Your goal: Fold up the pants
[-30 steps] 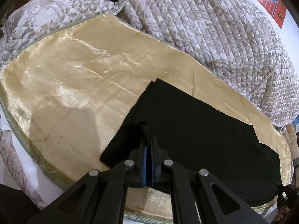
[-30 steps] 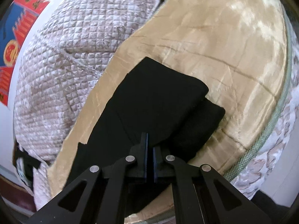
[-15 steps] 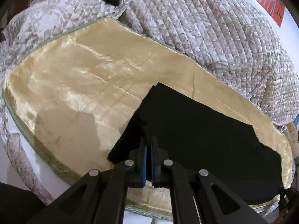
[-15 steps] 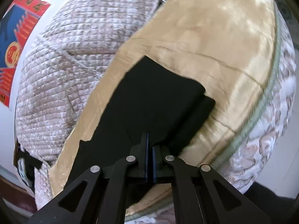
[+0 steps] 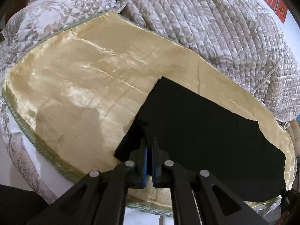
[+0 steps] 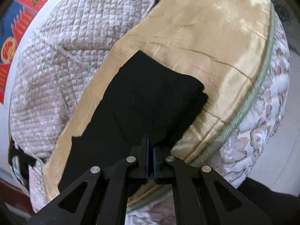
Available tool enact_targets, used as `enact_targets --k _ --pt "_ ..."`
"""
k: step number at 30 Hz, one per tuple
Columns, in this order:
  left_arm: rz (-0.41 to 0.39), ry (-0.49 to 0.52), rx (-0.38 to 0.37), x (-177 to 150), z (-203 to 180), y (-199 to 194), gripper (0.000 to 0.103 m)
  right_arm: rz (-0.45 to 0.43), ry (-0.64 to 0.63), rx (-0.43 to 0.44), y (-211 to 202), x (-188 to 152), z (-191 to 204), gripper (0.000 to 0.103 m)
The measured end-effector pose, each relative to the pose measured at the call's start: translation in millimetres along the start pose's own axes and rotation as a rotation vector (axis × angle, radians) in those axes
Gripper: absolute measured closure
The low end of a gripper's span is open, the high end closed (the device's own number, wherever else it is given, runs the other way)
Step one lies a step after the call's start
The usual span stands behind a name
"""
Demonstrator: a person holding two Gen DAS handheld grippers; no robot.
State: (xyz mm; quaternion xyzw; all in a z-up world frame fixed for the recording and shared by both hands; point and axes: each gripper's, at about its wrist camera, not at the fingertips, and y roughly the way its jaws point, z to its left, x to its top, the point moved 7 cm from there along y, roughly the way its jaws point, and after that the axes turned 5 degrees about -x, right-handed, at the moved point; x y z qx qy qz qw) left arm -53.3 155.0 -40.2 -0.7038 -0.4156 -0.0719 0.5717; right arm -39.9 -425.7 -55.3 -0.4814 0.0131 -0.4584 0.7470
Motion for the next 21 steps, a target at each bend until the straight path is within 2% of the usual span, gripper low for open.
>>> enact_targets --k 3,5,7,9,11,12,13,14,16,18,21 --pt "-0.037 0.005 0.052 7 4 -13 0.095 -0.076 0.011 -0.104 -22 3 -11 0.098" --pt "-0.076 -0.002 0.104 15 10 -23 0.095 -0.158 -0.007 -0.145 -39 11 -15 0.098" --pt "-0.114 0.007 0.103 25 6 -31 0.095 -0.203 -0.092 -0.119 -45 19 2 0.098" --pt "-0.125 0.047 0.049 31 -12 -32 0.095 -0.181 -0.182 -0.076 -37 19 22 0.098" --pt "-0.109 0.091 -0.016 32 -34 -26 0.091 -0.149 -0.268 -0.091 -17 18 33 0.098" --pt "-0.091 0.11 -0.049 31 -44 -20 0.089 -0.113 -0.27 -0.137 -4 17 28 0.098" --pt "-0.063 0.129 -0.073 28 -52 -11 0.082 -0.056 -0.218 -0.16 11 16 15 0.098" --pt "-0.022 0.146 -0.076 24 -57 0 0.08 -0.024 -0.152 -0.131 17 15 5 0.098" --pt "0.044 0.17 -0.073 19 -65 16 0.08 -0.043 -0.127 -0.115 12 19 4 0.098" --pt "0.071 0.204 -0.079 19 -74 25 0.08 -0.112 -0.206 -0.148 2 28 20 0.098" --pt "0.068 0.258 -0.113 30 -96 31 0.079 -0.122 -0.281 -0.106 5 45 48 0.087"
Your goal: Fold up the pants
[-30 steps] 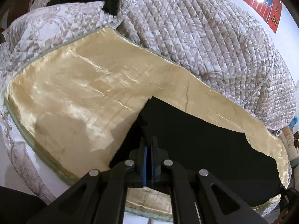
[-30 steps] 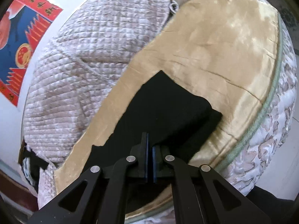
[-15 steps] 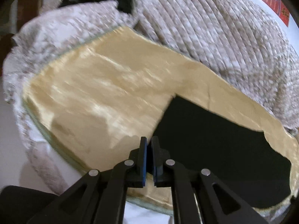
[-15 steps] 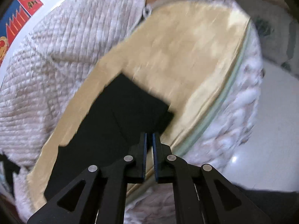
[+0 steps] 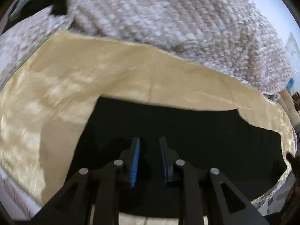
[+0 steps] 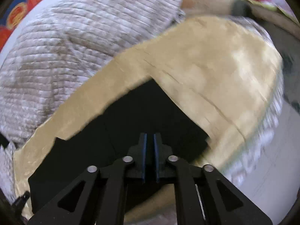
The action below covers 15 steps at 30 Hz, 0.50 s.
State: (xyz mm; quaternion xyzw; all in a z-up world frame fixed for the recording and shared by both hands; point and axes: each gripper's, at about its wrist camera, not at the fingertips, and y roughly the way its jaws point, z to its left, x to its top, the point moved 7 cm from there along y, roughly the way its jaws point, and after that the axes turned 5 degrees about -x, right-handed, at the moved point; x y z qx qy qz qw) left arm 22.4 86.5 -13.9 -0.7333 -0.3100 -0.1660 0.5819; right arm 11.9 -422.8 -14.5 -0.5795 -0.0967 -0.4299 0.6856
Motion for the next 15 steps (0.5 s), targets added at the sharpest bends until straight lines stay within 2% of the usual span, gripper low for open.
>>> enact_targets --k 3,6,9,10,12,15 --pt "-0.012 0.063 -0.019 20 -15 16 0.077 0.017 -0.108 0.053 21 24 27 0.085" --pt "-0.003 0.052 0.024 33 -5 38 0.077 0.065 -0.168 0.048 50 33 36 0.085" --pt "0.036 -0.02 0.071 31 21 59 0.077 0.025 -0.136 -0.064 66 44 14 0.085" --pt "0.038 -0.045 0.054 28 27 63 0.077 0.048 -0.093 -0.095 76 41 -1 0.085" --pt "0.021 -0.019 0.059 29 25 60 0.077 0.088 -0.033 -0.111 88 36 -20 0.085" --pt "0.011 0.004 0.082 28 20 55 0.077 0.056 -0.032 -0.126 78 40 -24 0.085"
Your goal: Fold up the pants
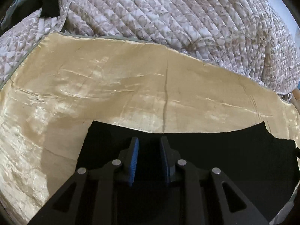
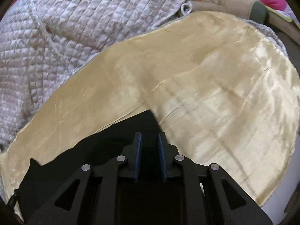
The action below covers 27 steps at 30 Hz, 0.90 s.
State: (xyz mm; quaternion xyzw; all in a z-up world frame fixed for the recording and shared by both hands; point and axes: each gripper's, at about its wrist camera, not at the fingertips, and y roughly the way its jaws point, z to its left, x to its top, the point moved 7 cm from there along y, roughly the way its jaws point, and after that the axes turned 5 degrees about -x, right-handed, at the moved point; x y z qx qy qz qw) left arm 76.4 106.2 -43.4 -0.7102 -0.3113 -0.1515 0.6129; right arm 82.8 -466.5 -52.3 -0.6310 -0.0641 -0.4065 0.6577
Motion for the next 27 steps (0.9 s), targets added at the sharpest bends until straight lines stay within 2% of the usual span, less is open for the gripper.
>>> enact_targets --k 3,8,11,14,16,18,22,24,27 --pt "-0.019 0.003 -0.02 -5 -3 -15 0.077 -0.028 -0.014 0.079 -21 -8 12 0.085" --pt "-0.072 0.049 -0.068 -24 -18 -53 0.071 -0.068 -0.199 0.169 -64 -52 61 0.085" --pt "-0.093 0.075 -0.097 -46 -24 -72 0.066 -0.071 -0.308 0.21 -79 -86 84 0.08" --pt "-0.069 0.099 -0.103 -67 -22 -72 0.062 -0.031 -0.39 0.212 -76 -121 96 0.077" --pt "-0.021 0.105 -0.066 -74 -16 -58 0.063 0.021 -0.415 0.19 -60 -133 98 0.073" --pt "-0.03 0.106 -0.061 -73 -14 -60 0.063 -0.003 -0.421 0.182 -64 -128 101 0.073" --pt "-0.074 0.127 -0.07 -67 -24 -72 0.062 -0.067 -0.397 0.25 -81 -119 110 0.073" --pt "-0.079 0.155 -0.084 -69 -35 -73 0.062 -0.077 -0.456 0.292 -86 -126 128 0.069" --pt "-0.064 0.192 -0.107 -76 -55 -72 0.062 -0.057 -0.531 0.348 -88 -143 155 0.069"
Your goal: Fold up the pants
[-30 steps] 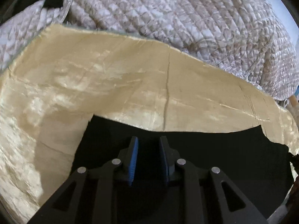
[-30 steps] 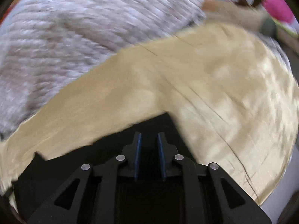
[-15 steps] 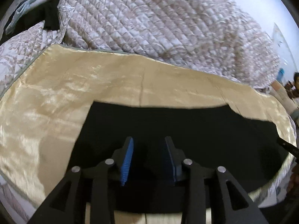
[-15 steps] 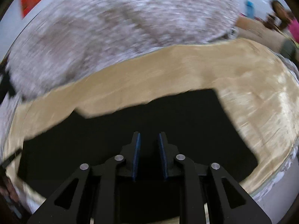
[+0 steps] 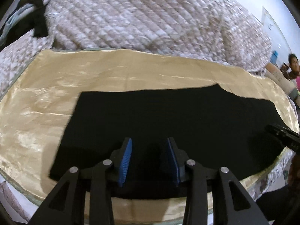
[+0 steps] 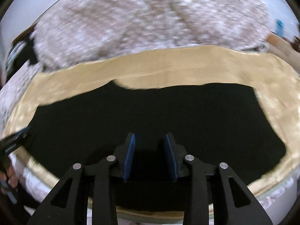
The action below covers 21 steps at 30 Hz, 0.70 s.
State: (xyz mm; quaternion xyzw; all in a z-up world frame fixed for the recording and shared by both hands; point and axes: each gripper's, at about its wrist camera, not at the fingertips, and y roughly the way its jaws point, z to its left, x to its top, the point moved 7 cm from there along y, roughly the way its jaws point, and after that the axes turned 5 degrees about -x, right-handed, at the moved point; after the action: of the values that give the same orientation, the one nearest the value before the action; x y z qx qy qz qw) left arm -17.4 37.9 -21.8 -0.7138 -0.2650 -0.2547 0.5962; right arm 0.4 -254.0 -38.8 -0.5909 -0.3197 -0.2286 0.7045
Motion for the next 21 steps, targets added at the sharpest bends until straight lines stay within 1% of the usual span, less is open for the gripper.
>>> enact_targets --k 4,6,8,9,10,13,15,17,19,21 --pt "0.004 0.064 -0.027 -4 -26 2 0.062 -0.008 -0.122 0.061 3 -6 46 0.069" --pt "0.021 0.085 -0.036 -9 -33 6 0.062 -0.012 -0.187 0.08 4 -11 65 0.069" --pt "0.045 0.088 -0.032 -14 -34 12 0.061 0.024 -0.227 0.085 14 -21 75 0.069" --pt "0.041 0.096 -0.026 -14 -34 12 0.059 0.041 -0.23 0.079 19 -26 76 0.069" --pt "0.037 0.103 -0.02 -13 -34 12 0.057 0.027 -0.225 0.084 19 -25 76 0.067" --pt "0.039 0.083 -0.027 -12 -32 13 0.053 0.036 -0.2 0.102 20 -23 73 0.064" --pt "0.036 0.086 -0.026 -12 -32 13 0.052 0.036 -0.195 0.103 19 -24 73 0.064" --pt "0.032 0.08 -0.027 -12 -30 11 0.052 0.025 -0.206 0.08 15 -23 72 0.064" --pt "0.017 0.067 -0.011 -10 -25 7 0.052 0.001 -0.189 0.069 9 -19 67 0.064" --pt "-0.003 0.04 0.009 -9 -17 3 0.052 -0.003 -0.171 0.064 8 -17 61 0.064"
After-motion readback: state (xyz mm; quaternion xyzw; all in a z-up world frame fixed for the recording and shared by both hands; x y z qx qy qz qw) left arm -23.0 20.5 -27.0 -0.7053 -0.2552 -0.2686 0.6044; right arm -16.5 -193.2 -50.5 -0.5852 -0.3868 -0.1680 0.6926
